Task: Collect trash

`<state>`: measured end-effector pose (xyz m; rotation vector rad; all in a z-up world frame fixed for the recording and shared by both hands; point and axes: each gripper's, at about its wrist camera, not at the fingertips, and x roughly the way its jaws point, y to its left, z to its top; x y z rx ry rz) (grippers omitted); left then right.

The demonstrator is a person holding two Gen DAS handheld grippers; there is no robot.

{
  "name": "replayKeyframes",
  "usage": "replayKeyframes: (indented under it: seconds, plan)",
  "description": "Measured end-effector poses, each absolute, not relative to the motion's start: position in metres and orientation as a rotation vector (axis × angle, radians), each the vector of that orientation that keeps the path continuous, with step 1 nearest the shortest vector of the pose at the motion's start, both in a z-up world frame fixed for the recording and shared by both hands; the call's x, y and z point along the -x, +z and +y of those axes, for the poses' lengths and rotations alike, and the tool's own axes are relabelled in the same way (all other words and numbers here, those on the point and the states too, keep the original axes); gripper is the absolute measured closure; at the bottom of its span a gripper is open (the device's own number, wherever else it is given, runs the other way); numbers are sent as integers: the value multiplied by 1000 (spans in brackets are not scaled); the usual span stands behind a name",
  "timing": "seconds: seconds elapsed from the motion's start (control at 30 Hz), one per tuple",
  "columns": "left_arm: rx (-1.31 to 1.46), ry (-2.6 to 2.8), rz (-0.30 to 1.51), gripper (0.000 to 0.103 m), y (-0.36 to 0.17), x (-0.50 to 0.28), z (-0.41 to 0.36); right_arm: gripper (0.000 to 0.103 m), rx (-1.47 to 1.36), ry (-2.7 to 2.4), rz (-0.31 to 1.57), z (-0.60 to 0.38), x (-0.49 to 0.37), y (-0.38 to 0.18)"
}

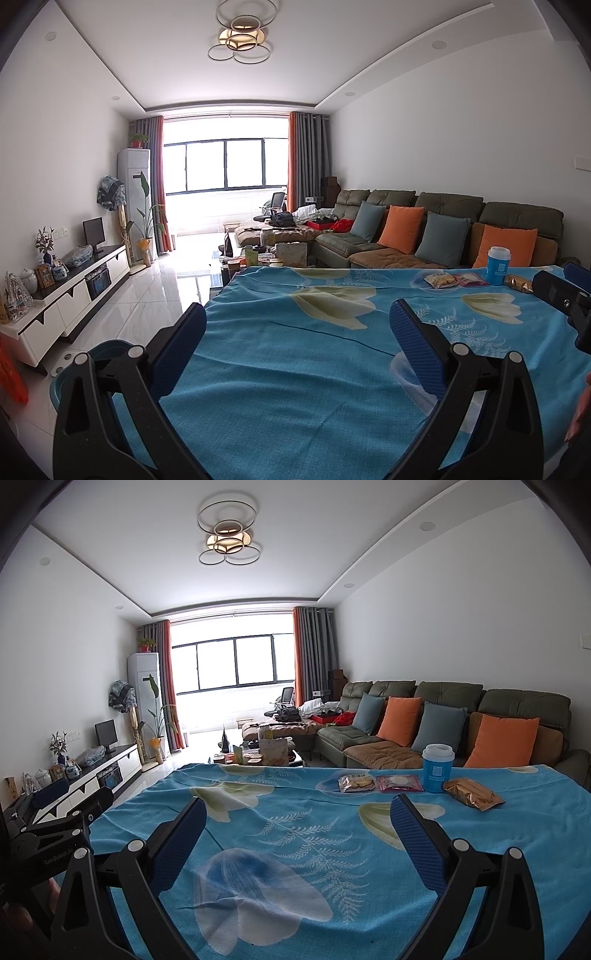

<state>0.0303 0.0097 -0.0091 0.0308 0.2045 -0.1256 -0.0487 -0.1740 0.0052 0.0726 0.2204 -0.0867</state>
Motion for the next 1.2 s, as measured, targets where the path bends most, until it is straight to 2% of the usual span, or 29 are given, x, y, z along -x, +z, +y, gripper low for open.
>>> replayKeyframes:
  seconds: [1.2]
  plan:
    - [-37,-123,187,6,-5,-30,8,7,-74,-88,214,-175,46,8]
